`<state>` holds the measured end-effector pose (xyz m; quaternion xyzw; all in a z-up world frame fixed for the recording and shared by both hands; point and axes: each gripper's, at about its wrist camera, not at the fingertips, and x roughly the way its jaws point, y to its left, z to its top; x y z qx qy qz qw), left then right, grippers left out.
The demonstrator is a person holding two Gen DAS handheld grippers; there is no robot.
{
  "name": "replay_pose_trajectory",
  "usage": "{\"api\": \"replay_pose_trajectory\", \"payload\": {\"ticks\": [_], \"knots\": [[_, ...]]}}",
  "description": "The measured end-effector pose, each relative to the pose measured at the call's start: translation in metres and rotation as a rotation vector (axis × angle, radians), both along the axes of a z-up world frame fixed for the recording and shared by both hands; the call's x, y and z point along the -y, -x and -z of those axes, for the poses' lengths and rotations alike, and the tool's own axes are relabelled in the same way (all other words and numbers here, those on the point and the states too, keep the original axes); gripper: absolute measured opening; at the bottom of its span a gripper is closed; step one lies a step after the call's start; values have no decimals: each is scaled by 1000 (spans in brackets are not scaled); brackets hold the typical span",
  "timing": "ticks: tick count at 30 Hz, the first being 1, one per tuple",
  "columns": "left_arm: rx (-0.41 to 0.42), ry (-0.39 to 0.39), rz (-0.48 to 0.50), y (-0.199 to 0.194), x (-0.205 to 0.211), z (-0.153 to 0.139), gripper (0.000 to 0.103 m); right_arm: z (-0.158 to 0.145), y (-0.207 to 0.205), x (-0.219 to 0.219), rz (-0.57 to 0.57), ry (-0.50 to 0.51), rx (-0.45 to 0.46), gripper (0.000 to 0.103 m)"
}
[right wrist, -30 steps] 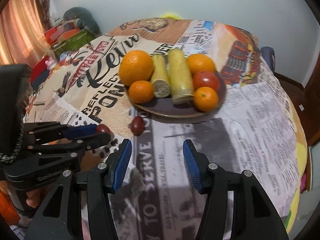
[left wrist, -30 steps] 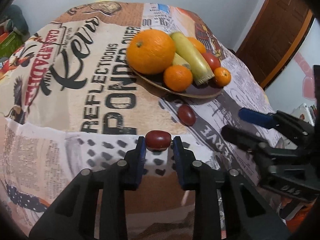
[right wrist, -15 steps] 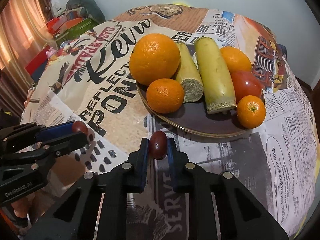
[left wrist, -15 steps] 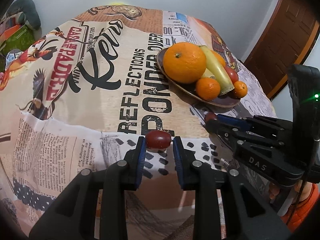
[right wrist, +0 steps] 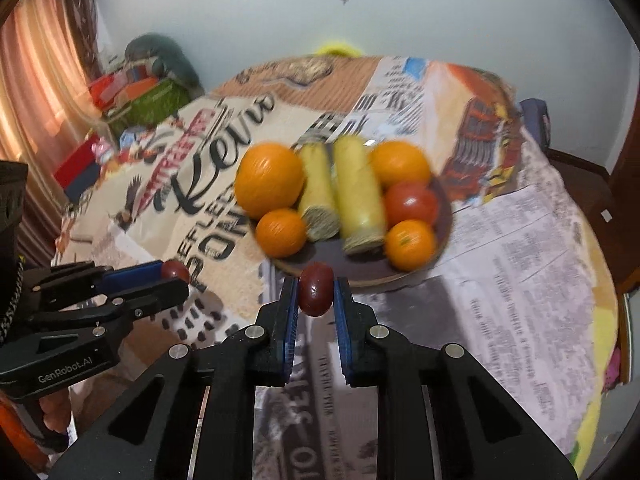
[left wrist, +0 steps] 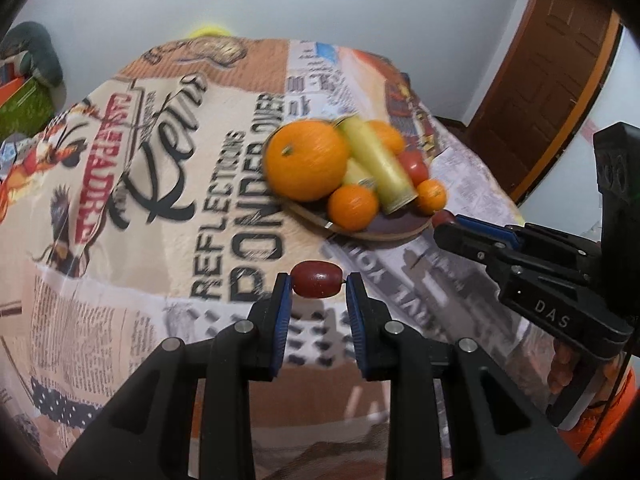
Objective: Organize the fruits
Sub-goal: 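Lower both dates onto the plate and open both tools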
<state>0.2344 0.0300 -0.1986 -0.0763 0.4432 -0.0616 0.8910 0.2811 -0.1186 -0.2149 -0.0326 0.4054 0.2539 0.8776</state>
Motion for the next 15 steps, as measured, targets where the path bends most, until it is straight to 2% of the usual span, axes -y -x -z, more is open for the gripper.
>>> {"api": "replay_pose_trajectory", "payload": {"ticks": [6, 15], "knots": [[34, 3, 42, -20, 20, -15, 28, -18, -7, 18, 35, -25, 55, 16], [52, -15, 76, -57, 41, -19, 28, -20, -33, 26, 44, -28, 77, 16]]}}
